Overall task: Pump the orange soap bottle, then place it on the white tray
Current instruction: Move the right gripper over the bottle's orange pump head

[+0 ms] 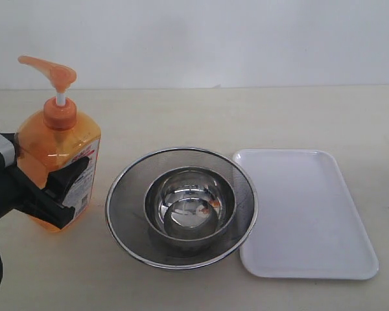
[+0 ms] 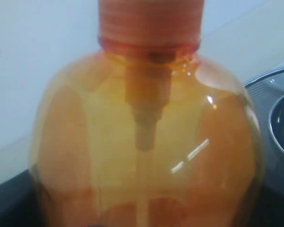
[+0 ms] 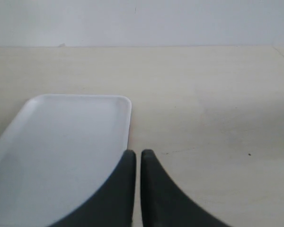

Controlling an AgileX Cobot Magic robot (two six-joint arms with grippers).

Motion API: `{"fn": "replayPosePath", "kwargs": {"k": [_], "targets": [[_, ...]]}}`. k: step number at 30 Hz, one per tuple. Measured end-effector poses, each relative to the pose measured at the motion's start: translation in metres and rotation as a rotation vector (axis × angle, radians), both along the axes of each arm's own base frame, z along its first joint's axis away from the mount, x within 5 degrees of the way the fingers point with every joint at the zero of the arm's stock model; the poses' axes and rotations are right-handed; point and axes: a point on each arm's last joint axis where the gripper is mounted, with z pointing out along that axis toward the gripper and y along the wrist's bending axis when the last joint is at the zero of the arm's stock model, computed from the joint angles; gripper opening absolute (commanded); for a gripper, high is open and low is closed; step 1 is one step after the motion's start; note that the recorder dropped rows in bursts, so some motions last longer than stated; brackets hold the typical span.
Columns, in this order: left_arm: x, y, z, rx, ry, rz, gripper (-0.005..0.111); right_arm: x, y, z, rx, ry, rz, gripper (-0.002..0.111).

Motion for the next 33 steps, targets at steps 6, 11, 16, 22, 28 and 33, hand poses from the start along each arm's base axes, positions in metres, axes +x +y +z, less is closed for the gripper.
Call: {"fn": "replayPosePath", "kwargs": {"k": [6,11,16,22,28,33], "targets": [[0.0,0.0,0.0,-0.003,0.002,0.001,0.005,0.002,0.0,0.01,0.008,-0.113,-0.003,0.001],[0.0,0.0,0.0,-0.003,0.002,0.001,0.005,0.003,0.001,0.019,0.279,-0.198,-0.027,0.001],[0.0,0.0,0.0,-0.003,0.002,0.001,0.005,0.003,0.001,0.026,0.575,-0.251,-0.054,0.001],[0.0,-0.001,0.0,-0.002,0.0,-0.005,0.005,-0.002,0.003,0.051,0.613,-0.297,0.0,0.001],[0.0,-0.001,0.0,-0.001,0.0,-0.007,0.005,-0.011,0.01,0.13,0.563,-0.398,0.193,0.001],[0.0,-0.001,0.0,0.0,0.0,-0.009,0.005,0.021,0.032,0.158,0.537,-0.264,0.35,0.001]]}}
